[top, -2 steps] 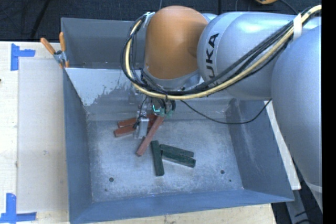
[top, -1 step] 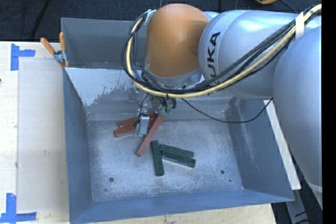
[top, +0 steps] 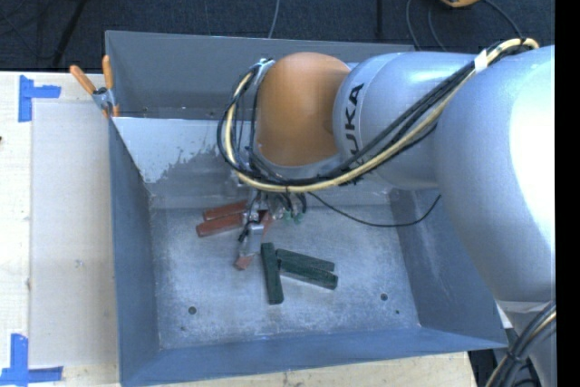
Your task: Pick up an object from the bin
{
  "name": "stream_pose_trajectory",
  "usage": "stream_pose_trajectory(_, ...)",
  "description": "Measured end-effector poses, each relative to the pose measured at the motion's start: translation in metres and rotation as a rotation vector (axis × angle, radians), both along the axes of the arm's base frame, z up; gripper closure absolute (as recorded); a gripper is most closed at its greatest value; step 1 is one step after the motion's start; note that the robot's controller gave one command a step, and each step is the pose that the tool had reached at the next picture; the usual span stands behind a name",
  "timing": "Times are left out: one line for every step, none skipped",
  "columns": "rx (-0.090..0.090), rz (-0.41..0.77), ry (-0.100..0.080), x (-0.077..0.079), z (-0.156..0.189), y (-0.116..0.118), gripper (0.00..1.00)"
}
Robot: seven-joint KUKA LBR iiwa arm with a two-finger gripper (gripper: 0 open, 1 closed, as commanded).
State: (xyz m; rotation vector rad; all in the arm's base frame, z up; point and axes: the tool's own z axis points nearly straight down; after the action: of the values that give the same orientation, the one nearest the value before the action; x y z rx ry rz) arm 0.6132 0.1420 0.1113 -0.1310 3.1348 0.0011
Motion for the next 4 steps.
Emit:
stream_pose_trajectory(-0.001,0.026,0.008,-0.001,0.005,-0.009,0.00)
stream_pose_trajectory(0.000,-0.022,0.001,0.004,0.026,-0.008,0.00)
stream_pose_trajectory(0.000,-0.019,0.004,0.005,-0.042,0.003,0.00)
stream_pose_trajectory(0.001,-0.138,0.002,0.009,-0.040,-0.005,1.00)
